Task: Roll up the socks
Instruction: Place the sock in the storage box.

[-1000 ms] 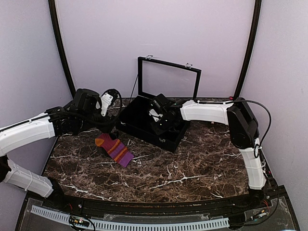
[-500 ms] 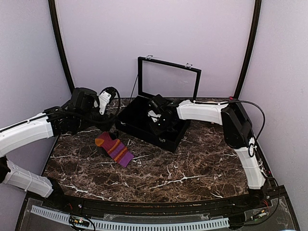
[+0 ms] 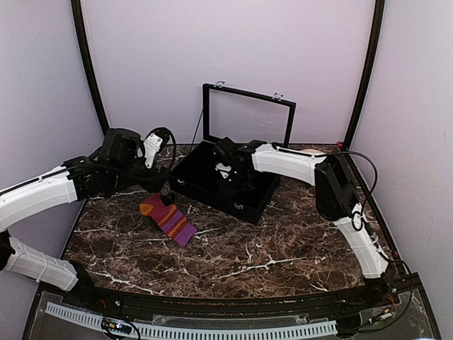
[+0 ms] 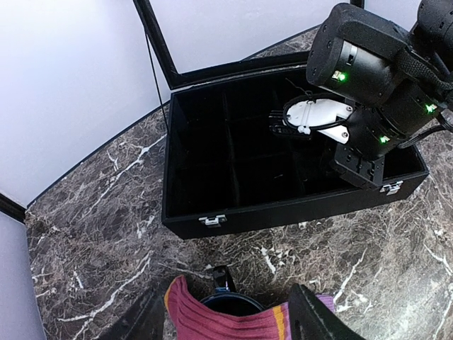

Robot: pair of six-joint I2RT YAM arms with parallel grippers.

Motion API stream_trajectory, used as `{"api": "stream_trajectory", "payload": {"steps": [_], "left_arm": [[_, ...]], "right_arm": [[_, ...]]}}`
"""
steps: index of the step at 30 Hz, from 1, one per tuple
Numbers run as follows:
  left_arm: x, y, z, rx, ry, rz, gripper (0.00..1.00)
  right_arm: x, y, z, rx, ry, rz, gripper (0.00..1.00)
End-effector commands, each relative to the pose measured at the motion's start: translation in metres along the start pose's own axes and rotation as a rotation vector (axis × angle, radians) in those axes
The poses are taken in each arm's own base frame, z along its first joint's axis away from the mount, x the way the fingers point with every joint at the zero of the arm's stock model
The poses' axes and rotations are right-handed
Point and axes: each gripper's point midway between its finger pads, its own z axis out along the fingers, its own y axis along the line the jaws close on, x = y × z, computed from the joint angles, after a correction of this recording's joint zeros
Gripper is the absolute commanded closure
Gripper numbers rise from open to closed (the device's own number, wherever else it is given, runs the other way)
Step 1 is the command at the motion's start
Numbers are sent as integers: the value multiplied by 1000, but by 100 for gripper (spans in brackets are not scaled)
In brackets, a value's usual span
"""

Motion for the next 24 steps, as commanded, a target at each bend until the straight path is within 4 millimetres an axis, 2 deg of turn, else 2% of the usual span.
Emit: {"api": "stream_trajectory", "payload": {"steps": [1, 9, 16, 24], "left_arm": [[-6, 4, -7, -2, -34, 1, 38], [-7, 3, -7, 8, -33, 6, 38], [-5, 2, -3, 12, -27, 12, 38], [0, 2, 1, 11, -16, 21, 38]], "right_arm": [[19, -21, 9, 67, 101, 40, 100], [26, -33, 14, 99, 158, 64, 100], [39, -44, 28, 98, 209, 93, 100], [39, -45, 34, 86, 210, 104, 76]]}}
